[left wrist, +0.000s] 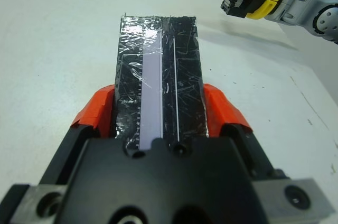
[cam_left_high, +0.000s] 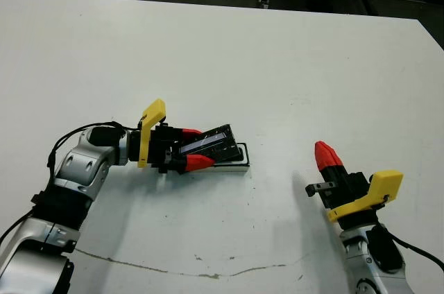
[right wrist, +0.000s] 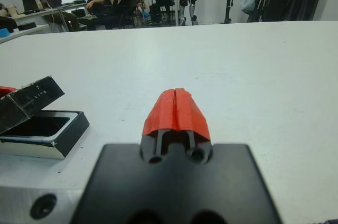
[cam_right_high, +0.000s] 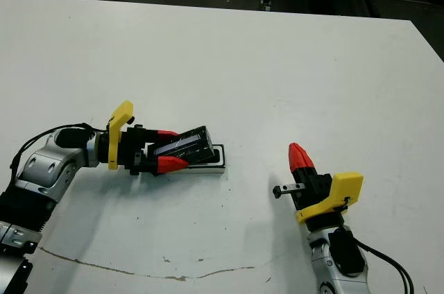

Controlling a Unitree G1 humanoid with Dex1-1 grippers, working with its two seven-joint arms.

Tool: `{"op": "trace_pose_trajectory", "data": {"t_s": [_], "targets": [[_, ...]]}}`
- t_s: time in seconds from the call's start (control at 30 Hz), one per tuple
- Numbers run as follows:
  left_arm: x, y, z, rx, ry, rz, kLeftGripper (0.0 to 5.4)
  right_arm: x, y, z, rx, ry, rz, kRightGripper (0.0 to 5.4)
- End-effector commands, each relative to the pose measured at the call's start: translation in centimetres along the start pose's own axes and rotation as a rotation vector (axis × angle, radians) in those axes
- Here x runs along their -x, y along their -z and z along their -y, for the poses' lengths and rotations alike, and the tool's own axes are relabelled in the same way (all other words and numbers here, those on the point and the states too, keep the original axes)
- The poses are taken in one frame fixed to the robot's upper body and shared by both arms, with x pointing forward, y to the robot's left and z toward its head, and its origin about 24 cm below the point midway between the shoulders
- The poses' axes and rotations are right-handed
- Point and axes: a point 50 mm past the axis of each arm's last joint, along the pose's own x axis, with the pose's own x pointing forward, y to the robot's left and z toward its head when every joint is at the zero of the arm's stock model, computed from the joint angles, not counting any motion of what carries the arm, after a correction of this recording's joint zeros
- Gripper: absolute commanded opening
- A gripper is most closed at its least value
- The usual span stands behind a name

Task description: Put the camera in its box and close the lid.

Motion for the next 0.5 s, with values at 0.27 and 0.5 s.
{"op": "trace_pose_trajectory", "data": {"t_s": [0.27, 0.5], "targets": [[-4.8, 2.6, 1.9, 0.058, 0.149, -0.096, 3.16, 0.3, 0.2, 0.3, 0.004, 0.010, -0.013, 0.00], [-6.4, 2.6, 1.6, 0.009, 0.179, -0.140, 3.16, 0.4, 0.0, 0.5, 0.013, 0.019, -0.015, 0.00]]}}
